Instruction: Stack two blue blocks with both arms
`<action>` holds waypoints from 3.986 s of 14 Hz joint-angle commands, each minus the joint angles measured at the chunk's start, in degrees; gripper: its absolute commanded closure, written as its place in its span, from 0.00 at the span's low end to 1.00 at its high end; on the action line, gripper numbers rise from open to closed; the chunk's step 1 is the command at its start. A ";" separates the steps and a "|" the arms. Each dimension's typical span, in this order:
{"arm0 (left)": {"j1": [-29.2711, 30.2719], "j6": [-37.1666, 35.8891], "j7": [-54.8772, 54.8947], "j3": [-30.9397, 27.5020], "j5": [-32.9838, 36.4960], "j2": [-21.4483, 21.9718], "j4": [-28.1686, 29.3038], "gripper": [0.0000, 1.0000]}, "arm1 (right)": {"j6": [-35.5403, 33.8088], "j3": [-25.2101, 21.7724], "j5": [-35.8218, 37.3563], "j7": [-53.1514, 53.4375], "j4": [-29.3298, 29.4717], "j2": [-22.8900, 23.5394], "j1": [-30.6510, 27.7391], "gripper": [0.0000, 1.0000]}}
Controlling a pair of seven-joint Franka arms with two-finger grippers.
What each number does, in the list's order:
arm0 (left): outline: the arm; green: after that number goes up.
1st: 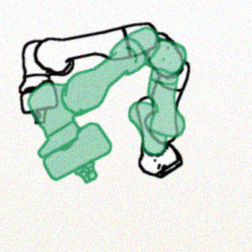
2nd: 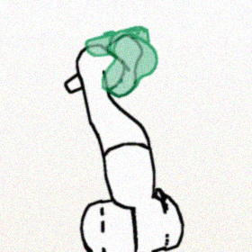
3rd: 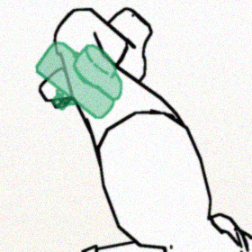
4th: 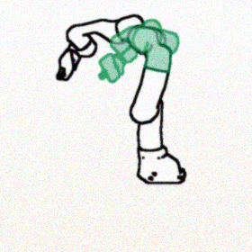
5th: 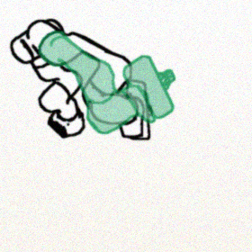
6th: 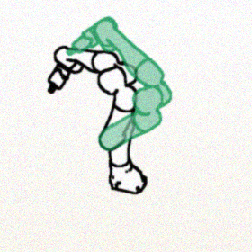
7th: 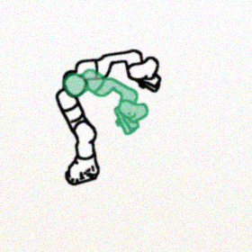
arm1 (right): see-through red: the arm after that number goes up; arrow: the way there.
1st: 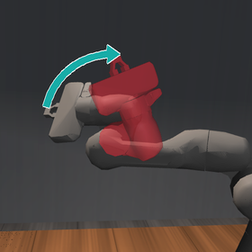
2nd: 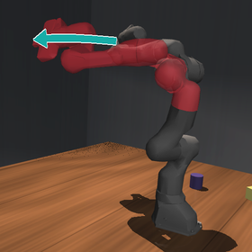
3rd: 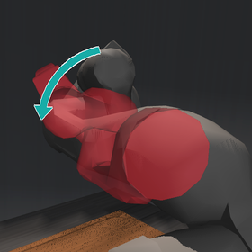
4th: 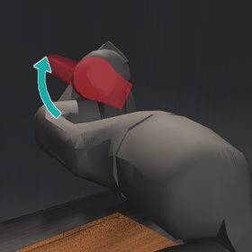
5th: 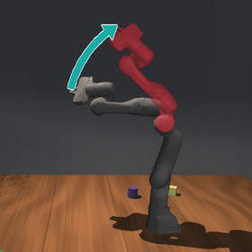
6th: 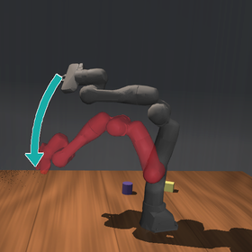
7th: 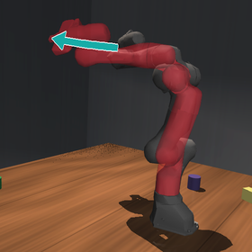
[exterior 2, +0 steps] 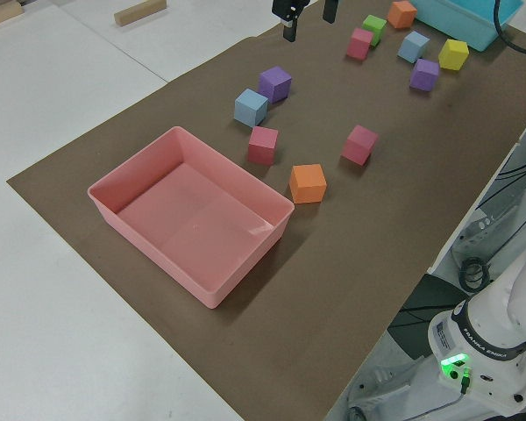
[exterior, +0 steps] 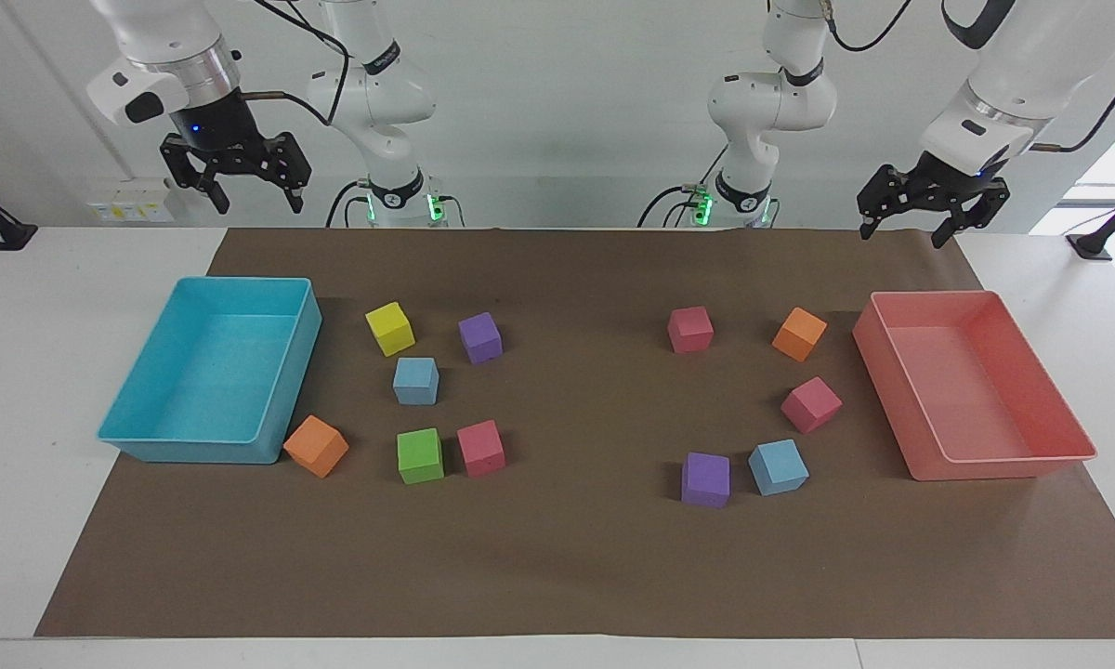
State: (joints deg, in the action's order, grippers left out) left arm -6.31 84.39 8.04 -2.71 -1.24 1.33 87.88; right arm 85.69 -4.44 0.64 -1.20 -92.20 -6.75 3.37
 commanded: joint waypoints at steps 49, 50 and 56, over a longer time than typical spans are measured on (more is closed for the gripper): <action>0.95 -0.81 0.58 0.42 -0.25 0.08 -1.13 0.00 | 40.69 0.39 -9.95 9.81 -28.83 13.25 9.02 0.00; 0.95 -0.89 0.58 0.42 -0.25 0.08 -1.13 0.00 | 40.96 0.39 -9.95 9.73 -28.92 13.43 9.11 0.00; 0.95 -0.89 0.58 0.42 -0.25 0.08 -1.13 0.00 | 48.16 0.39 -9.95 9.11 -34.63 14.39 10.95 0.00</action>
State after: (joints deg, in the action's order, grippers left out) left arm -6.31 84.40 8.11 -2.74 -1.24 1.33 87.68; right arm 131.54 -4.06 -8.20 8.07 -124.81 7.84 13.78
